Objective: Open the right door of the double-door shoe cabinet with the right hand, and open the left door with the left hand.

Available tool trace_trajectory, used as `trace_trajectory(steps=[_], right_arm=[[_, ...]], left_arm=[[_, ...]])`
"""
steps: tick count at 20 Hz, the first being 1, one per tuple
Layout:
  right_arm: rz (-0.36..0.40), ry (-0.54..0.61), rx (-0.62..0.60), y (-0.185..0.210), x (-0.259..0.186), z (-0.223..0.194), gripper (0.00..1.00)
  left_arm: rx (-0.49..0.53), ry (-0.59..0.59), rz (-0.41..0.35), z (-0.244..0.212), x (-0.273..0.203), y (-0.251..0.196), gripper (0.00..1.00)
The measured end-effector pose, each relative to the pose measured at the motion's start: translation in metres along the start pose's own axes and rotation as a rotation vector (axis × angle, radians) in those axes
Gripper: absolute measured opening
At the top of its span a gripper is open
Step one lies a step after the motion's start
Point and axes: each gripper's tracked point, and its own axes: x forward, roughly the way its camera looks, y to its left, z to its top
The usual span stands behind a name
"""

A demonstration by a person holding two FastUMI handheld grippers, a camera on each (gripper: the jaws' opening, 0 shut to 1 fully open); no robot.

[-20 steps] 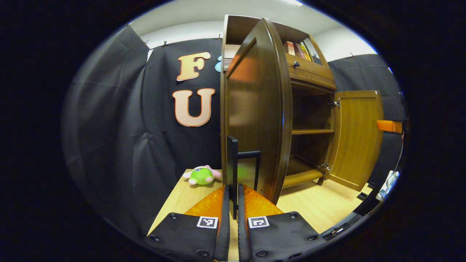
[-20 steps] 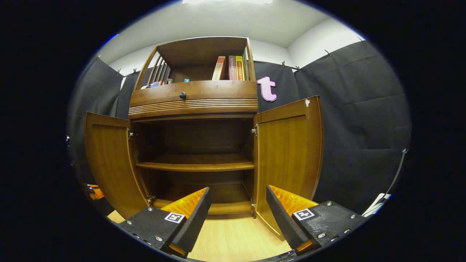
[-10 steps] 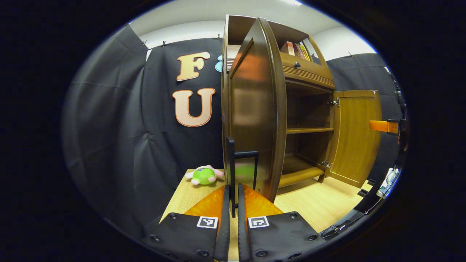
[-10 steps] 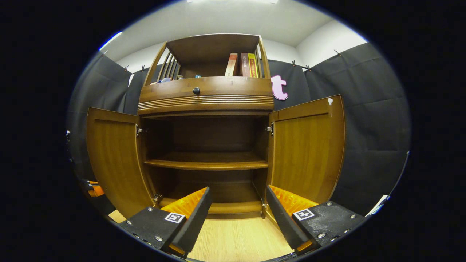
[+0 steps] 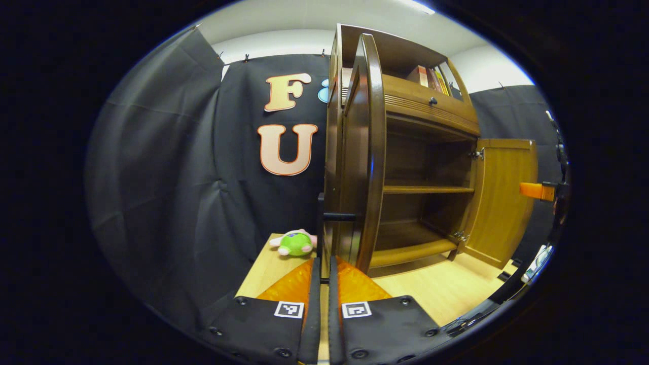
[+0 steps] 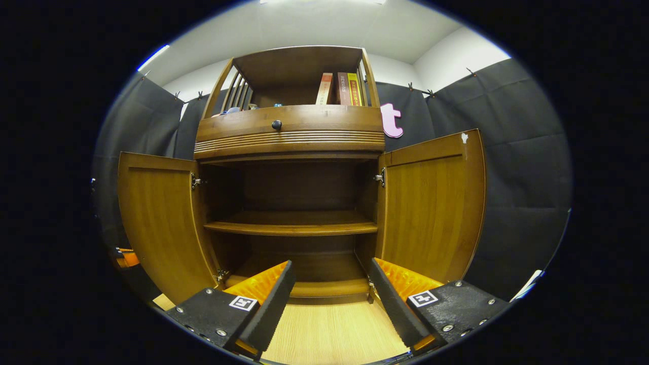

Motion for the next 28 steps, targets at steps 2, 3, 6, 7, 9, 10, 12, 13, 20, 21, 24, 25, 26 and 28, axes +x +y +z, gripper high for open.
trace_trajectory(steps=[2,3,6,7,9,10,12,13,20,21,24,25,26,28], right_arm=[[0.003,0.002,0.005,0.000,-0.001,0.000,0.93],[0.005,0.002,0.004,0.000,-0.001,0.000,0.93],[0.009,0.013,0.000,-0.005,-0.002,-0.004,0.93],[0.010,0.020,0.005,-0.007,-0.001,-0.006,0.93],[0.010,0.034,0.013,-0.014,-0.001,-0.009,0.93],[0.006,0.036,0.014,-0.018,-0.001,-0.009,0.93],[-0.004,0.030,0.013,-0.030,0.000,-0.006,0.93],[-0.008,0.029,0.013,-0.036,-0.001,-0.004,0.93],[-0.046,-0.003,0.049,-0.078,0.000,0.023,0.93],[-0.049,-0.008,0.041,-0.083,0.000,0.027,0.93],[-0.052,-0.037,0.002,-0.096,-0.005,0.048,0.93],[-0.053,-0.048,-0.008,-0.101,-0.006,0.056,0.93],[-0.052,-0.058,-0.012,-0.105,-0.007,0.063,0.93],[-0.046,-0.071,-0.015,-0.111,-0.009,0.077,0.93]], left_arm=[[0.034,-0.002,0.003,0.000,-0.001,-0.002,0.09],[0.046,0.006,0.005,-0.002,-0.003,-0.001,0.09],[-0.028,0.025,0.020,-0.007,-0.014,-0.005,0.10],[-0.038,0.029,0.031,-0.007,-0.020,-0.008,0.10],[-0.033,0.028,0.055,-0.001,-0.034,-0.018,0.09],[-0.028,0.024,0.067,0.004,-0.041,-0.022,0.09],[-0.014,0.005,0.080,0.020,-0.051,-0.036,0.09],[-0.006,-0.011,0.085,0.031,-0.054,-0.044,0.09],[0.070,-0.087,0.081,0.083,-0.050,-0.110,0.23],[0.059,-0.092,0.078,0.091,-0.047,-0.119,0.23],[0.025,-0.100,0.085,0.115,-0.035,-0.138,0.35],[0.013,-0.109,0.089,0.125,-0.033,-0.144,0.36],[0.005,-0.118,0.083,0.135,-0.028,-0.152,0.38],[-0.017,-0.140,0.062,0.154,-0.022,-0.168,0.49]])
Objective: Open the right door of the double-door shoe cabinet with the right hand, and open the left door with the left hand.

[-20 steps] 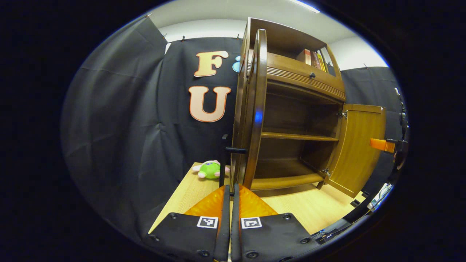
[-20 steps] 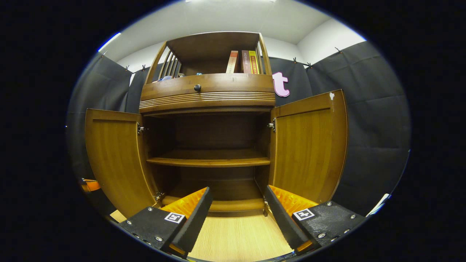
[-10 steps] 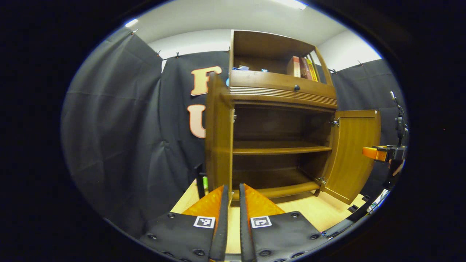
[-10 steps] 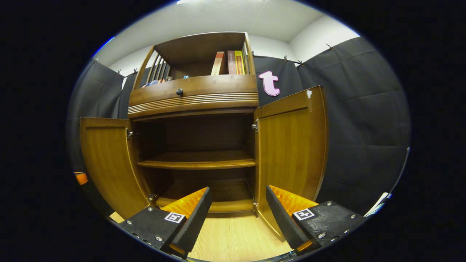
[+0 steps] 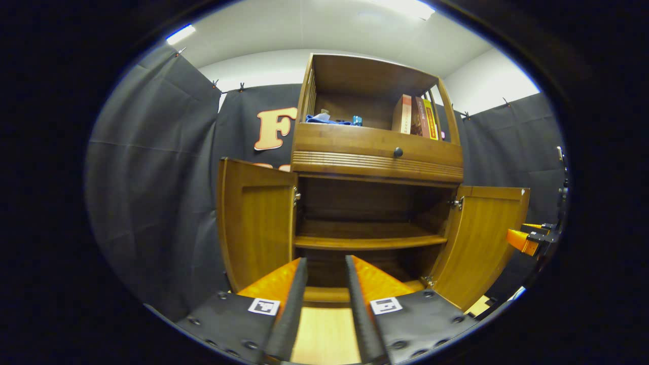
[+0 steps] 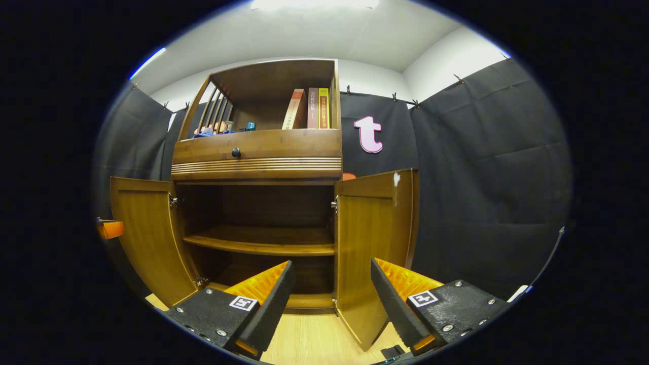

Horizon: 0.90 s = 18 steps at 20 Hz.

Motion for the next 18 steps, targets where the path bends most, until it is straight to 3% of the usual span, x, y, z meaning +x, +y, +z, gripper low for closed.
trace_trajectory(steps=[2,3,4,5,7,8,9,18], right_arm=[[0.010,-0.013,-0.011,-0.006,-0.001,0.014,0.93],[0.013,-0.019,-0.014,-0.008,-0.003,0.021,1.00],[0.012,-0.025,-0.015,-0.012,-0.004,0.028,0.93],[0.010,-0.034,-0.016,-0.015,-0.006,0.035,0.92],[0.008,-0.053,-0.024,-0.022,-0.008,0.049,0.92],[0.001,-0.060,-0.037,-0.026,-0.009,0.052,1.00],[-0.008,-0.064,-0.056,-0.030,-0.008,0.053,0.92],[0.019,-0.048,-0.108,-0.020,-0.001,0.039,0.92]], left_arm=[[-0.007,-0.026,0.002,0.017,0.009,-0.011,0.70],[-0.003,-0.040,0.023,0.027,0.012,-0.011,0.80],[-0.002,-0.057,0.045,0.038,0.013,-0.011,0.90],[-0.002,-0.082,0.064,0.049,0.014,-0.011,1.00],[0.002,-0.144,0.079,0.073,0.014,-0.015,0.97],[0.006,-0.166,0.080,0.079,0.014,-0.017,0.95],[0.009,-0.177,0.084,0.083,0.016,-0.018,0.94],[0.016,-0.140,0.152,0.066,0.005,0.005,0.95]])
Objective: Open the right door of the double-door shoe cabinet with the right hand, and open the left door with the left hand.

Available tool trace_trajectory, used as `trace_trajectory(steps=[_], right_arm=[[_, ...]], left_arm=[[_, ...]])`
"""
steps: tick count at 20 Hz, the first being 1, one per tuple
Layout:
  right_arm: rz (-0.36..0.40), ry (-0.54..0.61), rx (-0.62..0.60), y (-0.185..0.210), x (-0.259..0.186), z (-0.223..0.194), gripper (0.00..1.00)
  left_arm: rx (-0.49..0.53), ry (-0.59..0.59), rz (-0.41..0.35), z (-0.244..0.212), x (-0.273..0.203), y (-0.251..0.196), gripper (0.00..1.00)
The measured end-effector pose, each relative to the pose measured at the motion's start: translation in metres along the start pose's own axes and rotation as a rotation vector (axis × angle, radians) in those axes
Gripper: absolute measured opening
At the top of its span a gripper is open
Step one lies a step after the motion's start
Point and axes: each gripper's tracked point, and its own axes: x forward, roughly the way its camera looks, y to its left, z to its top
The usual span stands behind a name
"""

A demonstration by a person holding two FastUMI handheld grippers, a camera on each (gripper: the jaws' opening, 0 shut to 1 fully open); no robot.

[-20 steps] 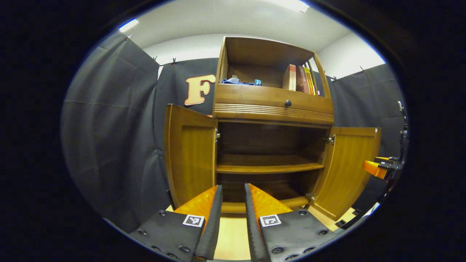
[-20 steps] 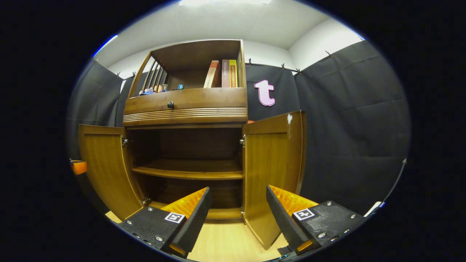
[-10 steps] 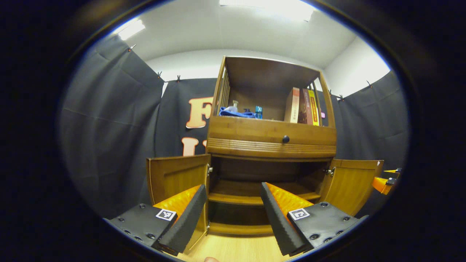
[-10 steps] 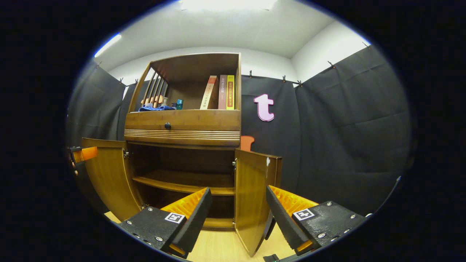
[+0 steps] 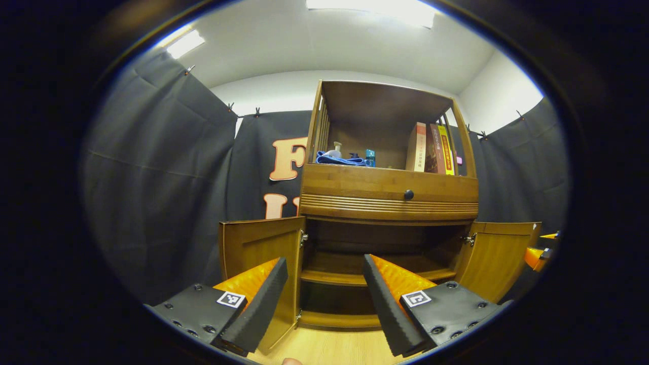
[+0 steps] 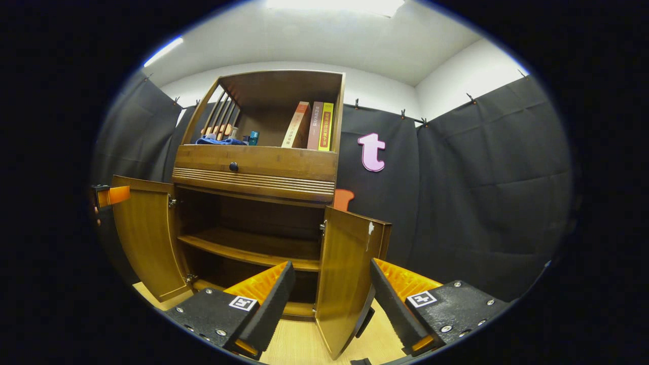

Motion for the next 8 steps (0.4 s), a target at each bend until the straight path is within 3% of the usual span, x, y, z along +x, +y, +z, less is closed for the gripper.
trace_trajectory(steps=[3,4,8], right_arm=[[0.008,-0.003,0.005,0.007,-0.001,0.002,0.92],[0.011,-0.004,0.007,0.009,-0.002,0.002,1.00],[0.015,-0.005,0.005,0.016,-0.002,0.002,1.00]], left_arm=[[0.011,0.000,0.019,0.002,-0.005,0.010,0.95],[0.012,-0.001,0.020,0.003,-0.006,0.013,0.95],[0.026,-0.005,0.022,0.004,-0.011,0.020,0.95]])
